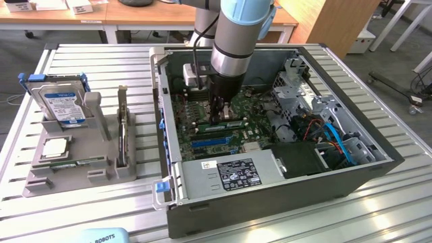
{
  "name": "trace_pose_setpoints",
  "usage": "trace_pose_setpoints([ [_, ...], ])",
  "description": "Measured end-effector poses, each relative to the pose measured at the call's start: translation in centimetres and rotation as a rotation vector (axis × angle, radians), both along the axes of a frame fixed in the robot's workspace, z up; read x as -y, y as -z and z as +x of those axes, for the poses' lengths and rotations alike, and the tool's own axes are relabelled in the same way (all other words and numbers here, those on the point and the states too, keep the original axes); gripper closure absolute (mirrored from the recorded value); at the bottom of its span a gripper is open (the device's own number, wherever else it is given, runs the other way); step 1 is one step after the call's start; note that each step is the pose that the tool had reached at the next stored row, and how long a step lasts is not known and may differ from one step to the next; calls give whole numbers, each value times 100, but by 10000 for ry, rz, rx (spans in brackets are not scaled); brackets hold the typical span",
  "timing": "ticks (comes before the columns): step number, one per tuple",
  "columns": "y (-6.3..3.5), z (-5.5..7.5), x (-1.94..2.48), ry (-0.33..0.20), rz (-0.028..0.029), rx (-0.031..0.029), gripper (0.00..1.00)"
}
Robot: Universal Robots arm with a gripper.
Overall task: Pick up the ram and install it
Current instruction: 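Press down the ram until it locks into place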
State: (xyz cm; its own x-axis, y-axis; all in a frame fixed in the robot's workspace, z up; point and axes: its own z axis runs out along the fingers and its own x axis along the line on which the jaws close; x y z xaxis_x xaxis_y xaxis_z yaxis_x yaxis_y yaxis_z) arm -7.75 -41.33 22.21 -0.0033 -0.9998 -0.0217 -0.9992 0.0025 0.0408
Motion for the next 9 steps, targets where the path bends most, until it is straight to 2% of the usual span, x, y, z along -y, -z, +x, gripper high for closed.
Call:
trace_pose_setpoints([
  [9,2,0,0,0,0,1,90],
])
